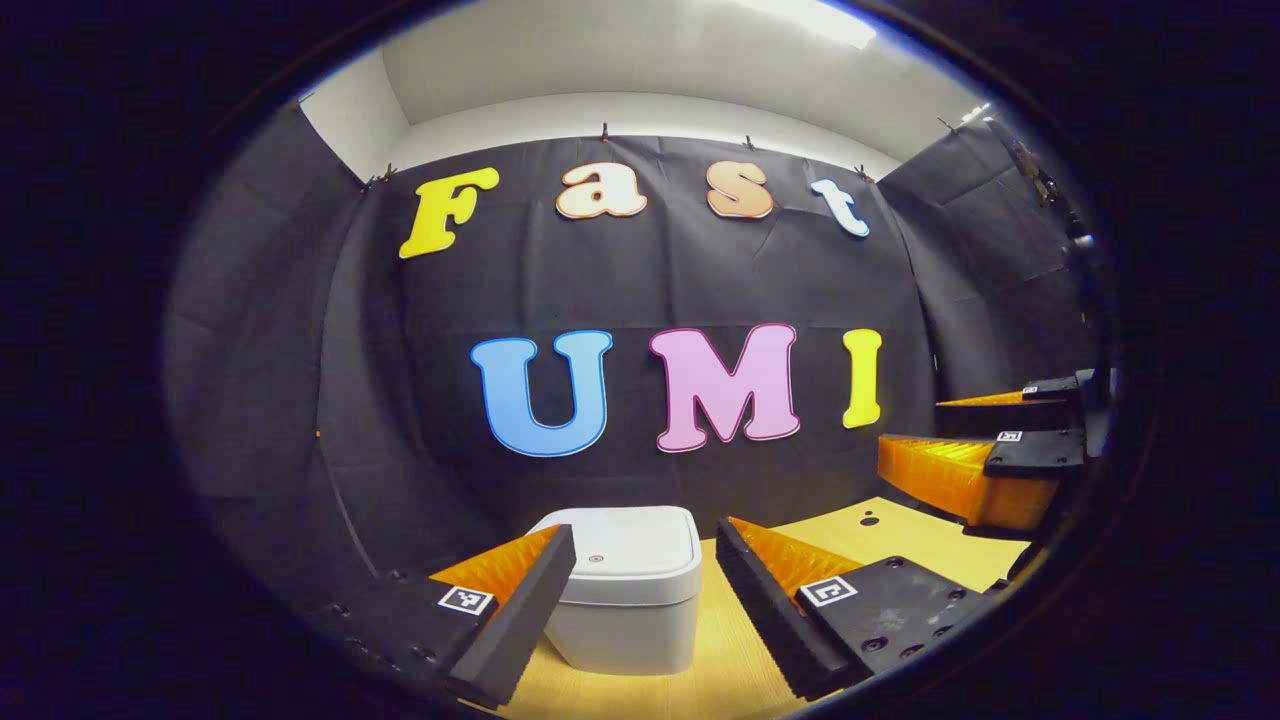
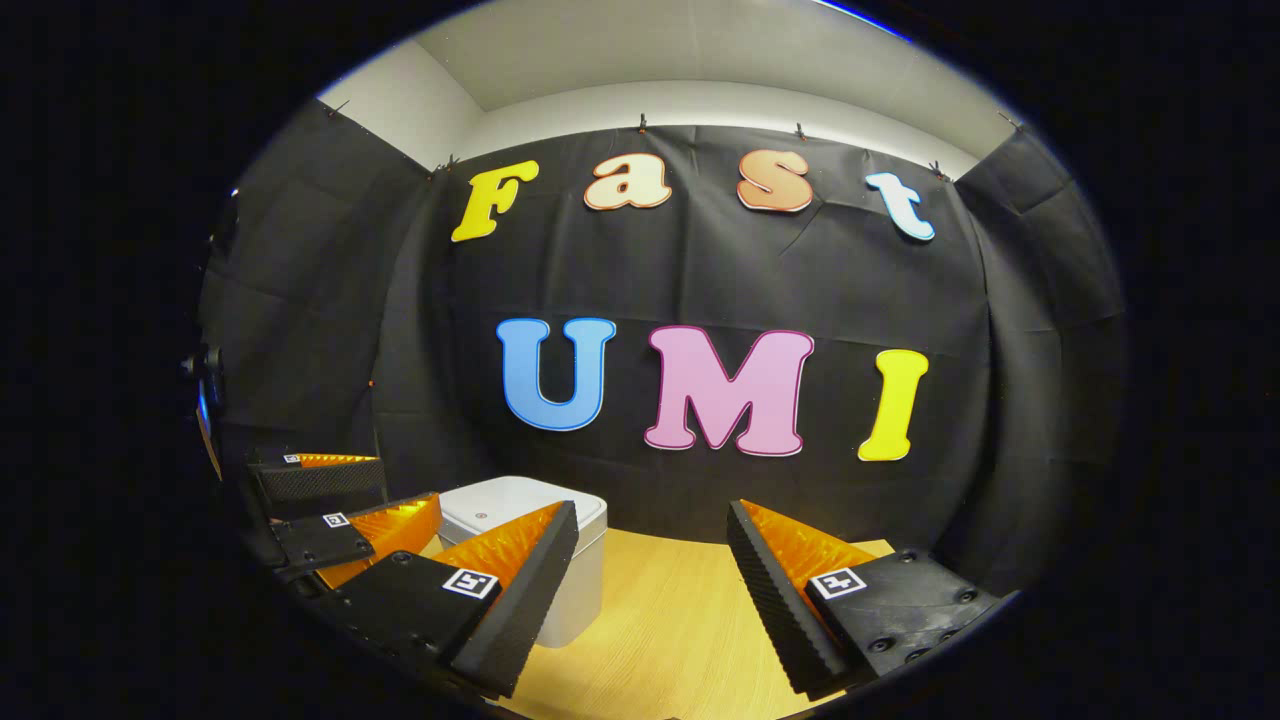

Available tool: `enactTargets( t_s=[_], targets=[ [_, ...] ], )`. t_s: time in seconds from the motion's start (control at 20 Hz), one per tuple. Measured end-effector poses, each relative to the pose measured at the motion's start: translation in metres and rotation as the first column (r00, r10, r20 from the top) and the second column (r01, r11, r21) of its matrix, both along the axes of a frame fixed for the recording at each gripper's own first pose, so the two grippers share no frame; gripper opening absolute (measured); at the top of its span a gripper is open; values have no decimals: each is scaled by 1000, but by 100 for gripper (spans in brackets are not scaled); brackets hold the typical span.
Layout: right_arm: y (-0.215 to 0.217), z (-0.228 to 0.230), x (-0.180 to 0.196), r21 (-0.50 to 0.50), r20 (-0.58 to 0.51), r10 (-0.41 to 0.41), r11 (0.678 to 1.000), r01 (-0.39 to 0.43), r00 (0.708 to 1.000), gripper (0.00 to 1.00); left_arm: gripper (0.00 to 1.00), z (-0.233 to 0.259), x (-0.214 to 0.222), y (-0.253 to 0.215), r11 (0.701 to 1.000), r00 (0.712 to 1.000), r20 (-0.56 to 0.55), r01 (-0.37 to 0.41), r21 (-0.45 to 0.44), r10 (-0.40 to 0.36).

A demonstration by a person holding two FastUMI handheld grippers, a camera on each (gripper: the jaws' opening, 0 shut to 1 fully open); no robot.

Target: Press the lid of the desktop garbage bin to open it, pick up the crumpled paper on the desktop and throw it into the bin, then pick up the pop can on the desktop and drop it into the bin, and finally close the garbage bin lid.

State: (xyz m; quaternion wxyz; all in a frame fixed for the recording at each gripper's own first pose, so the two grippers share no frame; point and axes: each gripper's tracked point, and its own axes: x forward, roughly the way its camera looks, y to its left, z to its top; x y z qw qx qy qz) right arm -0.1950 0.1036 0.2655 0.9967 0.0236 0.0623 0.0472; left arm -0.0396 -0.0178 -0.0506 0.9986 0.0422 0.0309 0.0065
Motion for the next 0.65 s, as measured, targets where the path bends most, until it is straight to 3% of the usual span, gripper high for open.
enactTargets(
  t_s=[0.65],
  targets=[
    [9,7,3,-6,16,65,998,-65,998,97,95,1,-15,3,999,999,-24,-31,-14,31]
  ],
)
